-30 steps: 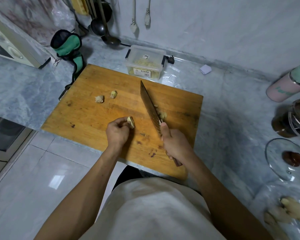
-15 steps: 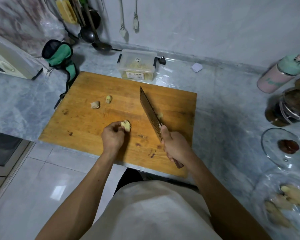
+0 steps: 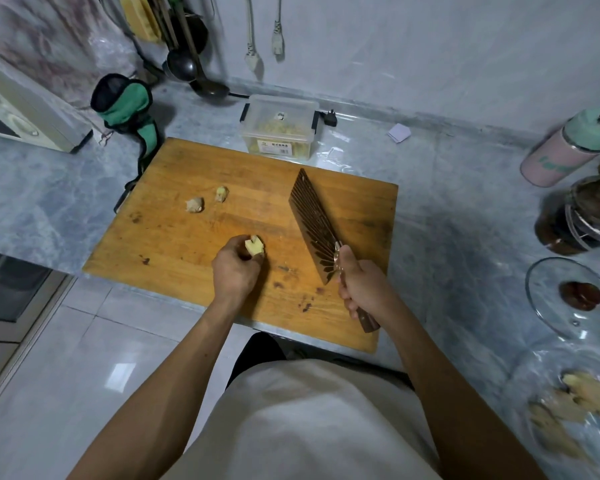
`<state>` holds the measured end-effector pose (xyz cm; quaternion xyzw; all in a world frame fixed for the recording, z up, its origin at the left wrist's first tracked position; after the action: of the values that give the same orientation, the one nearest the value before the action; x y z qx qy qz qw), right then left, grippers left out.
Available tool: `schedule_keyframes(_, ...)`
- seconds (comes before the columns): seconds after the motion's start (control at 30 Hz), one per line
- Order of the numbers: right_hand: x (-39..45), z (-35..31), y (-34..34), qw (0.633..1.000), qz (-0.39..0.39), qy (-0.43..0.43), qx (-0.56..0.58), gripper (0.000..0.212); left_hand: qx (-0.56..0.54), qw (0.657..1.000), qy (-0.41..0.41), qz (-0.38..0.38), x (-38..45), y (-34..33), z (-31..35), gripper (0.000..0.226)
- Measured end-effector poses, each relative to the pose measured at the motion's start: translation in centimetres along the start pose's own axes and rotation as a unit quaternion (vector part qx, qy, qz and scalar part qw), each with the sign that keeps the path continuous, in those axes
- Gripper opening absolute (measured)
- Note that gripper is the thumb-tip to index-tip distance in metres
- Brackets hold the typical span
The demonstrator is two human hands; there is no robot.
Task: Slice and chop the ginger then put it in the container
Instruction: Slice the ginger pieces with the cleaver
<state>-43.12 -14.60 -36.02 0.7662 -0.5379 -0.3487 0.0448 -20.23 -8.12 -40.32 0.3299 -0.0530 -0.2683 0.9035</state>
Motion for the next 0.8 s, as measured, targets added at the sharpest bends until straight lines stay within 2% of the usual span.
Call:
schedule_keyframes(0.17,-0.8,-0.7,-1.1,0.999,-0.020,0.022,0.012,0.061,-0.030,0.999,0.019,0.006,0.2,0.3,-0.1,0.026)
schedule_keyframes(0.43,-0.1,-5.4,-5.3,0.985,-0.038,0.155,-0.073,0.064,-0.135,0.973,0.179,0.050,6.7,7.6,-5.4,0.022)
schedule_keyframes(0.53,0.7,-7.7,-6.6,0.966,-0.022,0.213,-0.147,0.065,-0.139,0.975,0.168,0.046,10.3,10.5,-6.2,0.027)
schedule_keyframes(0.63,1.4,-9.2,-7.8,0.953,-0.021,0.224,-0.201,0.066,-0.132,0.977,0.163,0.042,13.0,12.0,-6.4,0.027)
schedule_keyframes(0.8,2.0,-10.6,-9.1,0.947,-0.010,0.248,-0.204,0.063,-0.150,0.975,0.159,0.037,16.4,11.8,-6.3,0.018)
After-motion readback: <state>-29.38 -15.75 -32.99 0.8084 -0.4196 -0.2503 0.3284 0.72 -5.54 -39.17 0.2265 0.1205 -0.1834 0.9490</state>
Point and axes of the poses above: each hand's wrist, its own x-axis towards the middle knuckle, its own y-axis out of the back of the hand, z = x × y, the point moved 4 cm from there along x, towards the middle knuckle, and after that the axes turned 14 degrees about z, right-handed, at the moved point
